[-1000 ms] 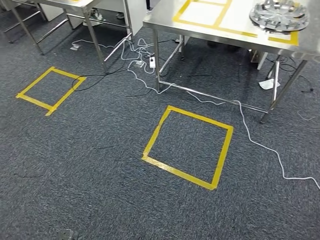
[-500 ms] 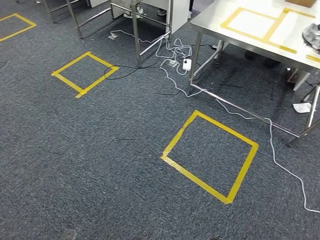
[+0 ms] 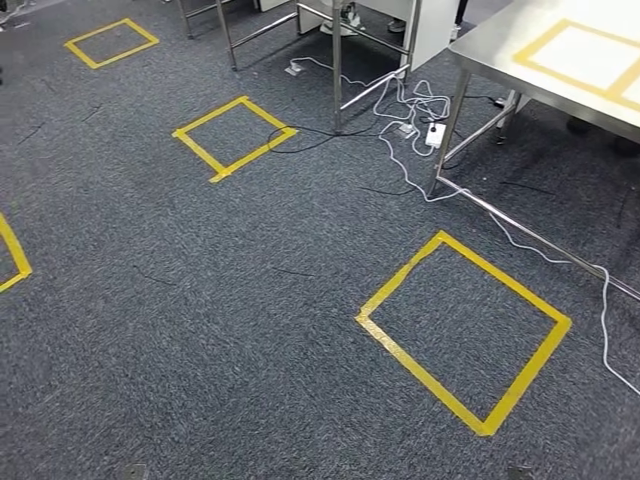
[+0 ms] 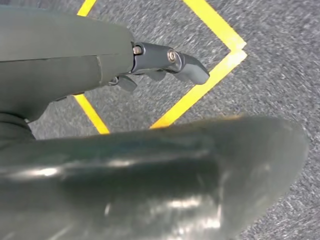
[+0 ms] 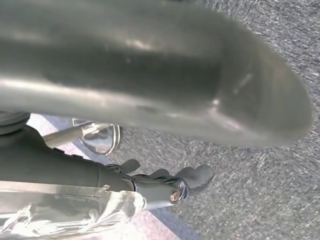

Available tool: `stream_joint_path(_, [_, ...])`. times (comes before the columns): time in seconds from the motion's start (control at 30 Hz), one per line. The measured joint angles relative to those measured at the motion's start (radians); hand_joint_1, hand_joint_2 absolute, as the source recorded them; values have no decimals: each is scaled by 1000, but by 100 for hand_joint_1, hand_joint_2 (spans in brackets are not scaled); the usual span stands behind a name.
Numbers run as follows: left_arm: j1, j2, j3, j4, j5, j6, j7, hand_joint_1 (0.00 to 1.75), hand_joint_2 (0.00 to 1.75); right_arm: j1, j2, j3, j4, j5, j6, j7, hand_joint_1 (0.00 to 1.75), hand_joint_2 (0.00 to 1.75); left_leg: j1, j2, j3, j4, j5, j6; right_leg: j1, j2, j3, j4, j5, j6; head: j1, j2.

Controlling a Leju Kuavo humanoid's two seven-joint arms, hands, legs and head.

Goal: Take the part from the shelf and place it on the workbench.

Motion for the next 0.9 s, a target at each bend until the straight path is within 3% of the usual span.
stream_joint_path(0.03, [-1,-1,3,-2,0,2,7,0,0,0,0,-5,-1,-6,-1,0,0,0,0,7,-24,51,-17,-2,1,-15,0,0,-1,-1,0,0])
stream_joint_path(0.07, [-1,-1,6,-5,0,4,13,0,0,-1,0,-9,-2,-12,-2,0,0,0,1,11,-33,72,-16,-2,2,-29,0,0,-2,-2,0,0])
stream_joint_path(0.1, [-1,-1,10,-8,0,6,17,0,0,-2,0,-12,-3,-16,-1,-1,0,0,0,15,-22,55,4,-2,2,-42,0,0,-3,-1,0,0])
stream_joint_path(0.13, [0,-1,12,-12,0,7,20,0,0,-3,0,-13,-3,-18,0,-3,0,0,0,24,7,3,36,0,3,-54,2,0,-4,0,0,0])
stream_joint_path(0.2, [-2,0,16,-20,-1,8,22,0,0,-5,0,-14,-3,-20,2,-7,0,0,-4,76,80,-130,91,7,7,-76,6,3,-9,6,-1,0])
stream_joint_path(0.27, [-7,0,17,-26,-2,8,22,0,0,-6,0,-15,-3,-23,5,-10,0,0,-9,110,114,-198,104,17,15,-98,9,6,-15,15,0,0])
stream_joint_path(0.33, [-6,0,20,-30,-2,6,23,0,0,-8,0,-17,-3,-24,9,-13,0,0,-10,92,113,-205,104,28,18,-121,13,5,-19,23,3,0])
stream_joint_path(0.37, [-4,0,22,-31,-2,6,23,0,0,-9,0,-17,-3,-24,12,-15,0,0,-8,81,112,-206,105,32,16,-115,13,10,-27,29,4,0])
stream_joint_path(0.4, [-3,1,23,-32,-1,5,23,0,0,-10,0,-17,-3,-24,15,-17,0,0,-6,69,112,-207,107,37,14,-95,6,32,-44,34,6,0])
stream_joint_path(0.47, [-6,2,25,-33,1,5,24,0,0,-7,0,-16,-1,-22,19,-19,0,0,-2,44,112,-208,110,46,9,-33,-42,140,-104,41,10,0])
stream_joint_path(0.5, [-9,3,25,-34,2,5,24,0,0,-5,0,-16,-1,-22,20,-19,0,0,-1,31,111,-208,110,49,8,-14,-76,212,-135,43,12,0])
stream_joint_path(0.53, [-10,3,26,-34,2,5,23,0,0,-3,-1,-17,0,-21,20,-19,0,0,-1,16,110,-208,111,50,8,-5,-106,271,-155,43,12,0])
stream_joint_path(0.57, [-10,4,26,-34,3,5,23,0,0,-2,-2,-17,0,-21,20,-19,0,0,-1,1,110,-208,111,50,8,-1,-122,298,-155,43,13,0])
stream_joint_path(0.6, [-9,4,27,-34,3,5,23,0,0,-2,-2,-17,0,-21,20,-19,0,0,-1,-14,111,-208,112,50,7,2,-120,285,-135,43,13,0])
stream_joint_path(0.63, [-9,4,28,-34,1,7,23,0,0,-3,-3,-17,0,-21,20,-19,0,0,0,-28,111,-207,113,48,5,7,-101,236,-99,43,14,0])
stream_joint_path(0.67, [-9,4,28,-34,-1,9,23,0,0,-4,-4,-17,1,-22,19,-19,0,0,1,-42,112,-207,114,45,0,23,-69,165,-60,44,14,0])
stream_joint_path(0.73, [-10,6,28,-34,-8,19,22,0,0,-6,-5,-16,5,-23,19,-21,0,0,-1,-66,108,-203,116,35,-9,68,-18,50,-16,44,14,0])
stream_joint_path(0.77, [-11,8,28,-34,-11,23,22,0,0,-7,-5,-16,7,-23,19,-22,0,0,-1,-76,104,-202,118,29,-11,84,-7,25,-12,42,14,0])
stream_joint_path(0.83, [-8,11,28,-34,-17,33,23,0,0,-6,-5,-13,10,-21,20,-22,0,0,3,-94,98,-206,126,16,-7,75,-4,20,-11,30,14,0])
stream_joint_path(0.9, [-6,13,28,-34,-22,40,27,0,0,-6,-5,-9,13,-17,21,-20,0,0,4,-70,87,-191,115,6,-5,53,-4,18,-5,15,12,0])
